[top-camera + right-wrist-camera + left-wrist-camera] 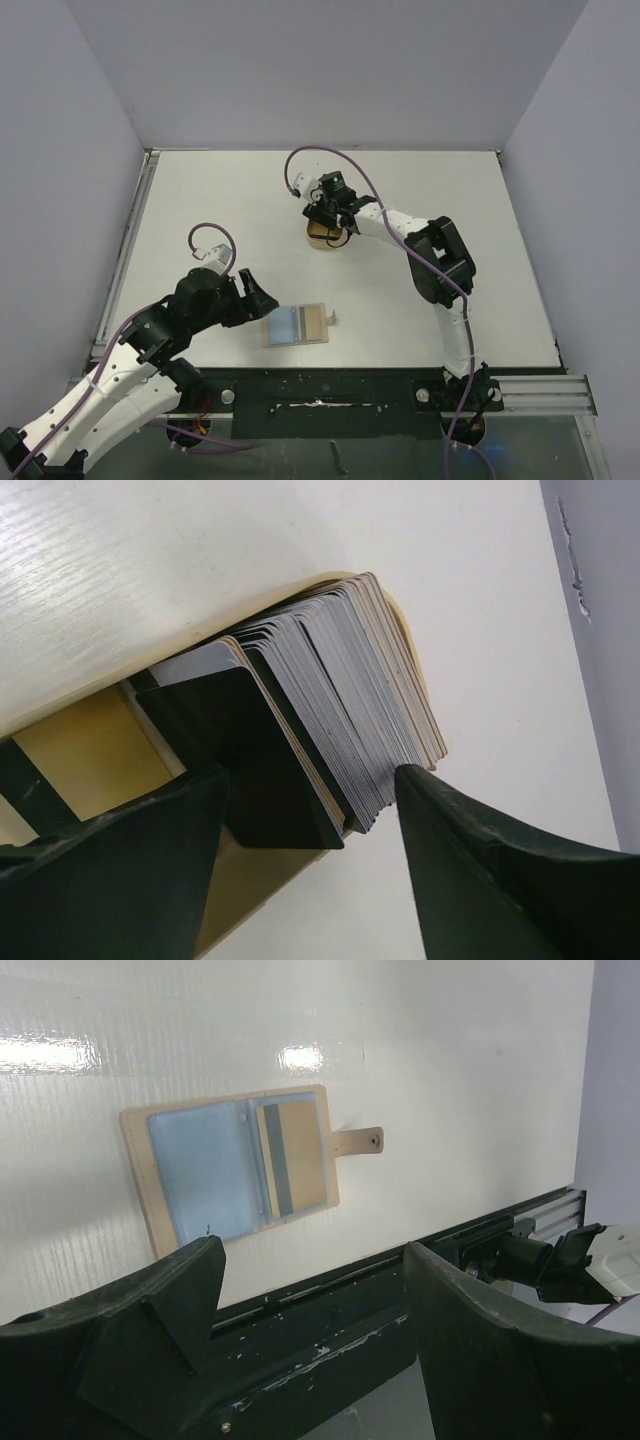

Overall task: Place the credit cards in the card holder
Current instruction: Pick up the credit card from the storage box.

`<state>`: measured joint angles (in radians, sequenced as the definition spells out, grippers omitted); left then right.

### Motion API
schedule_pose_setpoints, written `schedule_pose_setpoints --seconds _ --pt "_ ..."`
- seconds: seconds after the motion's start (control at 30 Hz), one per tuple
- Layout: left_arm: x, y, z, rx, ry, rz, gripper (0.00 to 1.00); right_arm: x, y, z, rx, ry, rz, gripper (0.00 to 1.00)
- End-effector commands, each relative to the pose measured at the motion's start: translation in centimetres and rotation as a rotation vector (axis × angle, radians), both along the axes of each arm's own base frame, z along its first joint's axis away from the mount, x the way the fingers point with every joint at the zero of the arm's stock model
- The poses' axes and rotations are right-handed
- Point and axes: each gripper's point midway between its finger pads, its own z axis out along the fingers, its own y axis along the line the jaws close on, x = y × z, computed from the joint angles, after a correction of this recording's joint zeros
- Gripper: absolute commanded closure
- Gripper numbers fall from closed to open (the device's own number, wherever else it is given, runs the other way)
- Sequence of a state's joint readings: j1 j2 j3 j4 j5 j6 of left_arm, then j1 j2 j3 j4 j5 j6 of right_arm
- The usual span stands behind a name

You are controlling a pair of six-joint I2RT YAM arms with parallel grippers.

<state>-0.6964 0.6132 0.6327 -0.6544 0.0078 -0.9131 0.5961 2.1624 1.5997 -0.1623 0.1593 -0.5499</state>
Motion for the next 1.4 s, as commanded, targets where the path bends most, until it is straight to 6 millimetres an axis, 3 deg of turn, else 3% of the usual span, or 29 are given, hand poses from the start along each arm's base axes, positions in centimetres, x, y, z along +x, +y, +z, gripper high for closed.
schedule_pose_setpoints --seconds 0.0,0.37,0.77,1.0,1.37 --pt "0.7 -0.3 0.9 -0.015 -0.033 0.007 0.29 2.6 -1.0 2.5 0.015 -0.120 -0.057 0.38" --pt "0.9 -0.3 0.5 -0.005 -0.023 0.009 0.29 3.1 -1.4 3.4 0.034 -0.149 -0.061 0.69" --pt "1.0 -0.7 0.0 -0.015 -0.015 0.005 0.29 2.4 -1.7 7.3 0.092 -0.183 -0.081 0.80" --pt "0.9 -0.8 0.1 -0.027 -0.017 0.003 0.29 2.0 -1.6 7.6 0.119 -0.175 -0.085 0.93" --pt "1.1 -0.8 -0.5 -0.023 -0.004 0.013 0.30 -0.9 -0.4 9.5 0.221 -0.087 -0.053 1.00"
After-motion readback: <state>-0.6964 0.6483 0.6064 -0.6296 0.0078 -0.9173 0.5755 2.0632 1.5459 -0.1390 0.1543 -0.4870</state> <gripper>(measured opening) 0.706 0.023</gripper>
